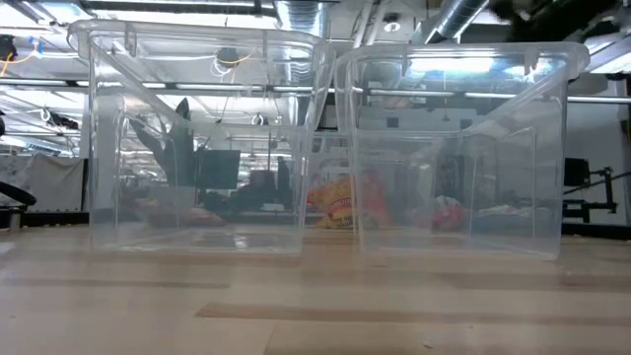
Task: Sort Maruchan noodles
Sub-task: Put the top orange noodle pack into the top transparent bin, then put the orange noodle pack into the top transparent bin
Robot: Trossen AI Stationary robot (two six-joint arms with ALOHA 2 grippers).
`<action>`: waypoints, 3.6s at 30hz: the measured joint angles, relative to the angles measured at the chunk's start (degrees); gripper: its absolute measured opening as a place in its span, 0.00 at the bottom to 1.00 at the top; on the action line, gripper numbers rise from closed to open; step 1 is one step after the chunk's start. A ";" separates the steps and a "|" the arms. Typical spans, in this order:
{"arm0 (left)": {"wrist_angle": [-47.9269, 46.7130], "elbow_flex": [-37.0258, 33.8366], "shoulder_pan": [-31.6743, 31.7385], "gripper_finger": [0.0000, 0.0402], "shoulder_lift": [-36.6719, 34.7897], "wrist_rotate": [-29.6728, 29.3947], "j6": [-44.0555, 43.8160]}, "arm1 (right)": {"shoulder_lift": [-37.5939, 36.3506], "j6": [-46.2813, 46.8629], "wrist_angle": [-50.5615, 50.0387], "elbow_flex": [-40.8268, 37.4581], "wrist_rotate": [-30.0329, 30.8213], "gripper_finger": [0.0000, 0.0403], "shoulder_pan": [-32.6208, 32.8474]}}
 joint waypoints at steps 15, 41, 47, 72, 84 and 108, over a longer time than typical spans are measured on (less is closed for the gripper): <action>-0.01 -0.02 0.02 0.57 -0.58 7.34 -1.34 | 34.83 1.79 0.91 2.68 -40.32 0.57 -35.87; 0.03 -0.02 0.04 0.57 -0.93 7.39 -2.16 | 54.60 7.47 12.78 2.83 -42.19 0.19 -32.60; 0.13 -0.02 0.04 0.57 -1.58 7.11 -1.67 | 43.17 1.20 12.43 2.81 -40.81 0.03 -33.03; 0.01 -0.02 0.04 0.57 -1.78 6.93 -1.08 | 29.84 -6.18 23.67 6.70 -23.51 0.23 -1.80; -0.05 -0.02 0.04 0.57 -1.78 6.96 -1.42 | 22.48 -8.25 11.57 15.09 -47.77 0.69 -0.87; -68.58 0.02 -34.00 0.57 -1.10 24.46 -48.61 | 16.38 -6.19 -11.70 22.75 -38.26 0.70 28.73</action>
